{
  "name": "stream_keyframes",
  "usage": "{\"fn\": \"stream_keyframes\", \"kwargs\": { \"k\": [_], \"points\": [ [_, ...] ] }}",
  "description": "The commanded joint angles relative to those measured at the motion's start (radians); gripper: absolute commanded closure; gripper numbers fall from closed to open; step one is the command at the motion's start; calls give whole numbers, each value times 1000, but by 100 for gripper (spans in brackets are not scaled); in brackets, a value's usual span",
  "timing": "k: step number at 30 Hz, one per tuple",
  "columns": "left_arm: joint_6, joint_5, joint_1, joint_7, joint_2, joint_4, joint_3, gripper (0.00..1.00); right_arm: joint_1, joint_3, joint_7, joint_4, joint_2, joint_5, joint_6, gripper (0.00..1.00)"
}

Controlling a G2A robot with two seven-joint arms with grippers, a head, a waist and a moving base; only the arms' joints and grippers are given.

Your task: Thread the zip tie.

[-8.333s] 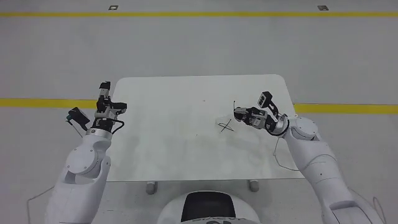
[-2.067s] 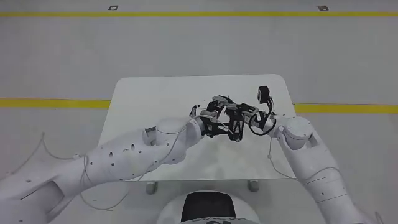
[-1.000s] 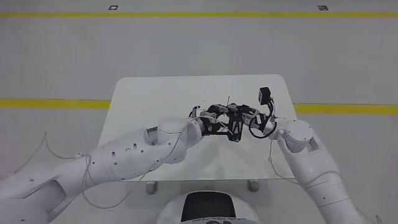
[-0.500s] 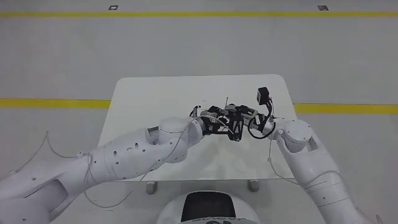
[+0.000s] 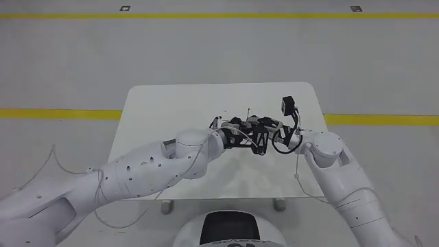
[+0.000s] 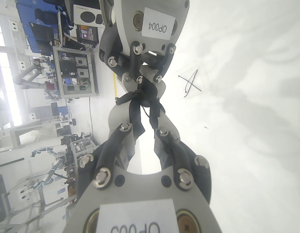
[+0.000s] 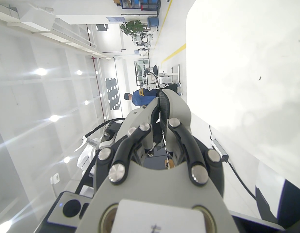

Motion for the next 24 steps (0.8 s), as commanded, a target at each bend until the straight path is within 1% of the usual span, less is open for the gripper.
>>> {"fn": "stream_keyframes", "kwargs": {
  "k": [1,8,9,15,16,17,18,20,24],
  "points": [
    [-1,0,1,2,0,3,0,89,0,-1,1,1,0,3,-1,100],
    [-5,0,3,5,-2,6,-3,93,3,-3,7,2,2,6,-2,100],
    [-5,0,3,6,-2,7,-3,100,3,-3,8,2,2,7,-2,100],
    [-4,0,6,17,-2,13,-8,100,4,-4,14,2,4,10,1,100],
    [-3,0,7,19,-2,13,-9,100,5,-5,17,3,5,12,4,72],
    [0,0,9,22,-1,13,-12,100,6,-5,20,3,5,13,7,13],
    [1,0,10,26,0,13,-14,100,7,-6,22,4,5,14,9,0],
    [0,0,12,31,3,13,-18,100,8,-6,24,4,6,14,10,0],
    [1,0,18,39,14,8,-30,100,2,1,13,-5,9,4,12,0]
  ]
}}
